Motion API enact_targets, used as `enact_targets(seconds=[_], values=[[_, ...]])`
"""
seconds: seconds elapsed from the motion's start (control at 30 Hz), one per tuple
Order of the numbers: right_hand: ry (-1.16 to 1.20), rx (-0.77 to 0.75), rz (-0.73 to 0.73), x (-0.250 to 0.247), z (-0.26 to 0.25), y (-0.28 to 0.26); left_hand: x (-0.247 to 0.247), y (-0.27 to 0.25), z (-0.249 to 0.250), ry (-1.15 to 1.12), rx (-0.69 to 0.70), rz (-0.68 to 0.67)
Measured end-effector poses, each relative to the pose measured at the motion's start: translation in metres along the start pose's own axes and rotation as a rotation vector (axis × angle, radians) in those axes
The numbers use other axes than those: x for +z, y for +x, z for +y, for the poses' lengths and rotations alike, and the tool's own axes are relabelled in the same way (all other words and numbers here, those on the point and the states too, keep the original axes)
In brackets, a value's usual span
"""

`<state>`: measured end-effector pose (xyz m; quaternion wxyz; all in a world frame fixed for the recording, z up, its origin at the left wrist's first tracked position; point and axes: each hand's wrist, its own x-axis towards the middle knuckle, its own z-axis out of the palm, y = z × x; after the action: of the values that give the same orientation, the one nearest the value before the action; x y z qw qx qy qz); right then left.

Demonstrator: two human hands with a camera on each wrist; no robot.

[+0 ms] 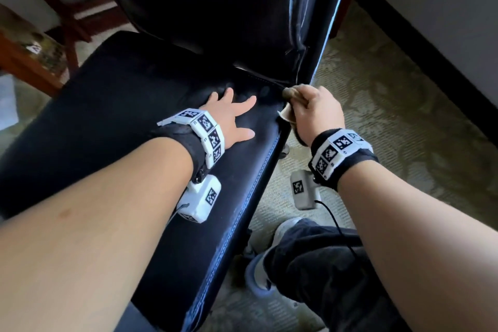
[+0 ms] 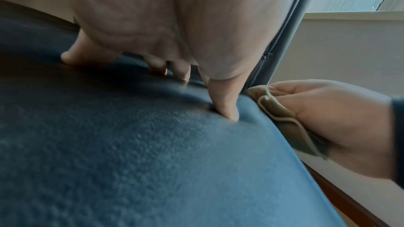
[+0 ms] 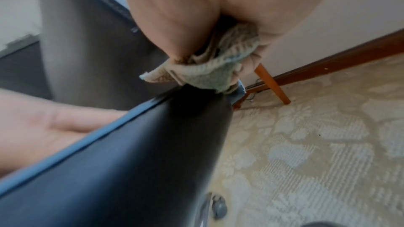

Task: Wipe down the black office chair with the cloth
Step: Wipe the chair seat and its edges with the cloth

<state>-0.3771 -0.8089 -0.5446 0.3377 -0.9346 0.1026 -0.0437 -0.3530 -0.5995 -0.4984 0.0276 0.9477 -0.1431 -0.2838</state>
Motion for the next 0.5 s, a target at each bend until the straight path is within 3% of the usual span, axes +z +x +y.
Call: enact_targets(seconds=[0.1, 0.27, 0.4, 0.5], values=[[0.008, -0.086, -0.032, -0.001, -0.002, -0.04, -0.002, 0.004, -0.001, -0.041, -0.003, -0.001], [0.084, -0.07, -0.175, -0.017, 0.007, -0.057, -0.004, 0.004, 0.002, -0.093, 0.006, 0.028], [0.142, -0.014, 0.076, -0.034, 0.007, -0.013, -0.004, 0.004, 0.0, -0.083, 0.009, 0.036], [0.085, -0.026, 0.044, -0.015, 0.001, 0.014, -0.004, 0.006, 0.001, -0.081, 0.005, 0.027]])
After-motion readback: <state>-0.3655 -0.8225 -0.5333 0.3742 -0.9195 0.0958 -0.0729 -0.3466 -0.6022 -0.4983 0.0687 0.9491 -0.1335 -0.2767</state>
